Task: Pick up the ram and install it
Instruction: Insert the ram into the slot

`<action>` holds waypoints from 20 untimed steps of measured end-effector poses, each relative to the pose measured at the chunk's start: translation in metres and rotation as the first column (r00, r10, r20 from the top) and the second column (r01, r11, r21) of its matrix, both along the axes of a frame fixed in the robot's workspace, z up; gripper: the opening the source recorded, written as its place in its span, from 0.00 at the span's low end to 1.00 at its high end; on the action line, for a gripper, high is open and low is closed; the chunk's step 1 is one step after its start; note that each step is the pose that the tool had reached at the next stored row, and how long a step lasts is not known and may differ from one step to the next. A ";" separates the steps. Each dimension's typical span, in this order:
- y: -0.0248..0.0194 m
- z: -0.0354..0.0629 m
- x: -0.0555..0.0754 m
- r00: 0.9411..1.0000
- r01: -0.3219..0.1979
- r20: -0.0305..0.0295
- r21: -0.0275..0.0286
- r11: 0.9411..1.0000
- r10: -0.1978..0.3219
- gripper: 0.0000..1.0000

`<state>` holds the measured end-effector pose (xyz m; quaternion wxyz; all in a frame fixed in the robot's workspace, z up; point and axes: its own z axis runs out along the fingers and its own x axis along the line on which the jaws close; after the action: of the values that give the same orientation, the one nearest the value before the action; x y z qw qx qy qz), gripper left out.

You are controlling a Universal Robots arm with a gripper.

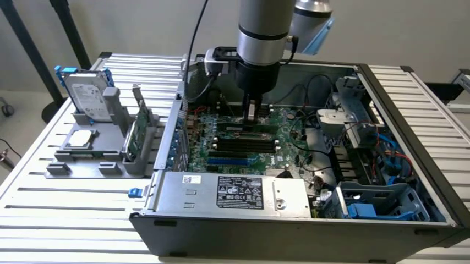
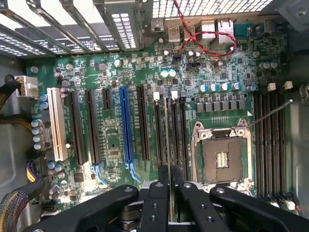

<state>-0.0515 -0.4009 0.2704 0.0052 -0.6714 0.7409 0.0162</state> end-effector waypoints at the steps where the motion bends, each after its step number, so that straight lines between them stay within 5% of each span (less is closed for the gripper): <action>1: -0.0001 -0.0016 0.000 1.000 -0.003 0.000 0.000 1.000 0.003 0.14; 20: -0.0038 -0.0270 0.000 1.000 -0.013 0.003 -0.001 1.000 0.013 0.14</action>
<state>-0.0517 -0.4046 0.2434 0.0058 -0.6763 0.7364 0.0150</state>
